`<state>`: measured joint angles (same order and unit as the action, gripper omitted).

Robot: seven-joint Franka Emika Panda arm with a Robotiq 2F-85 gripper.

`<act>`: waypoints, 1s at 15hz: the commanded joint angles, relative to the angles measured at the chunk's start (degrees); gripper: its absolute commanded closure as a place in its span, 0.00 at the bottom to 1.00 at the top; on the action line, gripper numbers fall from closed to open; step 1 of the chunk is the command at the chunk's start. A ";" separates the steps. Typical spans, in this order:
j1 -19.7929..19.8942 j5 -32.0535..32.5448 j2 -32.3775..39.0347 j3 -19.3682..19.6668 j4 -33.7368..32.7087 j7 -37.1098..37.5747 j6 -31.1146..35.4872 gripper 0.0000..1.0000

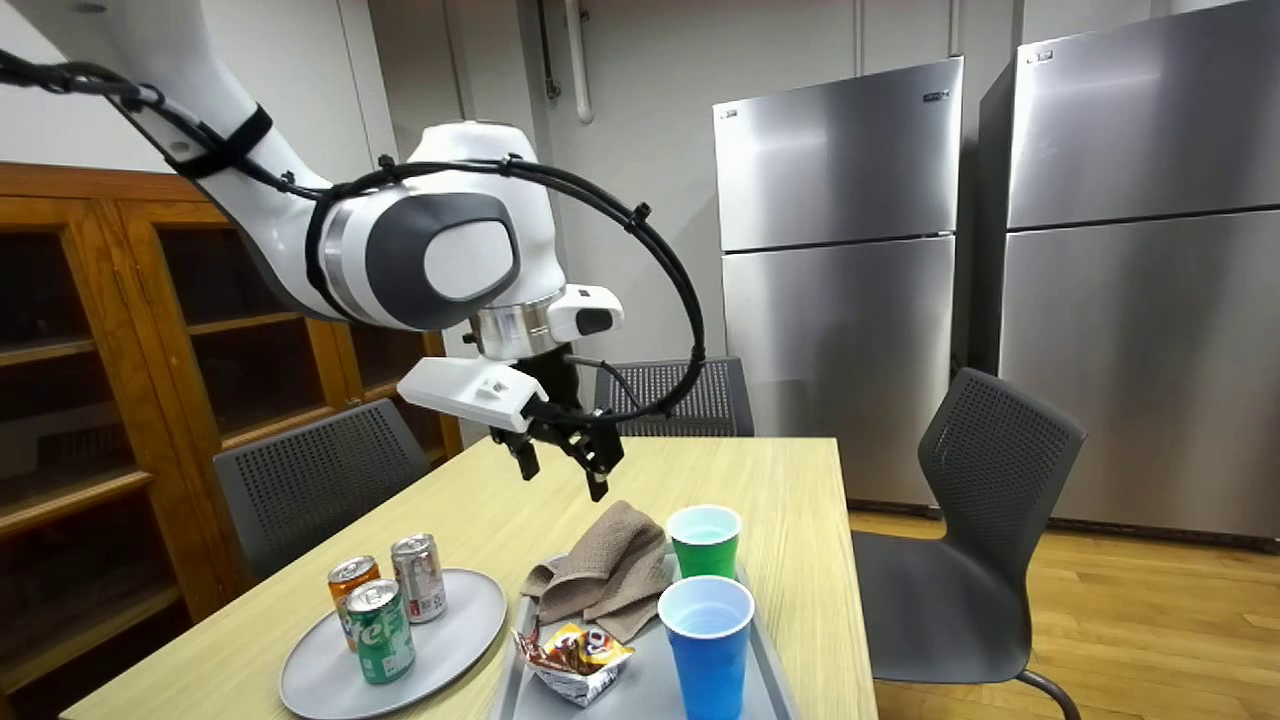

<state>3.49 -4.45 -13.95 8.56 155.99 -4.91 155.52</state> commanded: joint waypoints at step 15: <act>-0.58 0.76 17.88 -4.28 -8.68 7.60 12.56 0.00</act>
<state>3.02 -4.47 0.54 5.13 150.32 0.02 166.95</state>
